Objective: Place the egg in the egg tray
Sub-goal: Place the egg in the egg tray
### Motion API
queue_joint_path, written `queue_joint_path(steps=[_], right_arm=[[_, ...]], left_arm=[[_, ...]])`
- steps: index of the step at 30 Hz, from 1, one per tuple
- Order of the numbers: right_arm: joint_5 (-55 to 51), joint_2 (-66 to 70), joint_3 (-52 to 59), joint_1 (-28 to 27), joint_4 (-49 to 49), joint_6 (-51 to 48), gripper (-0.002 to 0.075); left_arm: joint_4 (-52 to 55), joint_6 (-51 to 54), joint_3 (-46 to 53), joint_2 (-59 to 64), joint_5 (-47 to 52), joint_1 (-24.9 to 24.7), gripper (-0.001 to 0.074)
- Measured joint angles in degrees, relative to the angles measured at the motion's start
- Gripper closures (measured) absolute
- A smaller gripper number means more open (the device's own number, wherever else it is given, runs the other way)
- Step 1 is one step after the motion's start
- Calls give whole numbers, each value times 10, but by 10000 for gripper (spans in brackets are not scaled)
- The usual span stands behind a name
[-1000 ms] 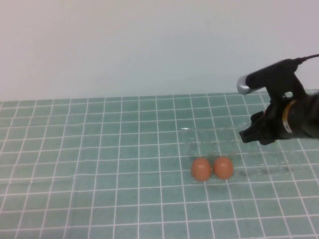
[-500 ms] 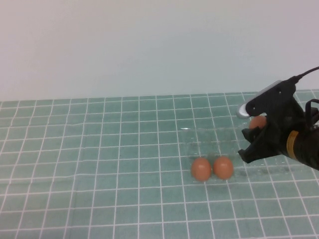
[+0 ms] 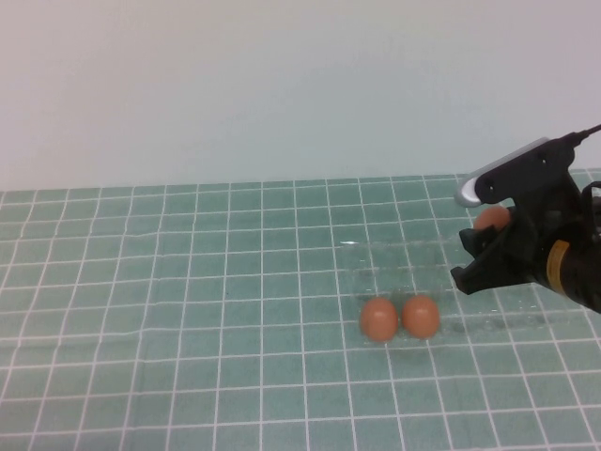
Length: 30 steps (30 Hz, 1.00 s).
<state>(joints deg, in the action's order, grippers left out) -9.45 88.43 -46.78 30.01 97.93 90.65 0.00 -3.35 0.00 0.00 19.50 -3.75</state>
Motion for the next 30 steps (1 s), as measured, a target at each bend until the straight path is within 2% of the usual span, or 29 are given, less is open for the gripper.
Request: queue_joint_path(steps=[9, 18, 21, 26, 28, 30], right_arm=[[5, -4, 0, 0, 0, 1, 360], [85, -8, -4, -4, -9, -17, 360], [107, -16, -8, -4, -104, -131, 360], [113, -16, -10, -16, -425, -484, 360], [121, -16, -10, -21, -543, -591, 360], [158, -16, -6, -27, -617, -674, 360]], left_arm=[[0, 0, 0, 0, 0, 0, 736], [0, 0, 0, 0, 0, 0, 736], [0, 0, 0, 0, 0, 0, 736], [0, 0, 0, 0, 0, 0, 736], [0, 0, 0, 0, 0, 0, 736], [0, 0, 0, 0, 0, 0, 736]])
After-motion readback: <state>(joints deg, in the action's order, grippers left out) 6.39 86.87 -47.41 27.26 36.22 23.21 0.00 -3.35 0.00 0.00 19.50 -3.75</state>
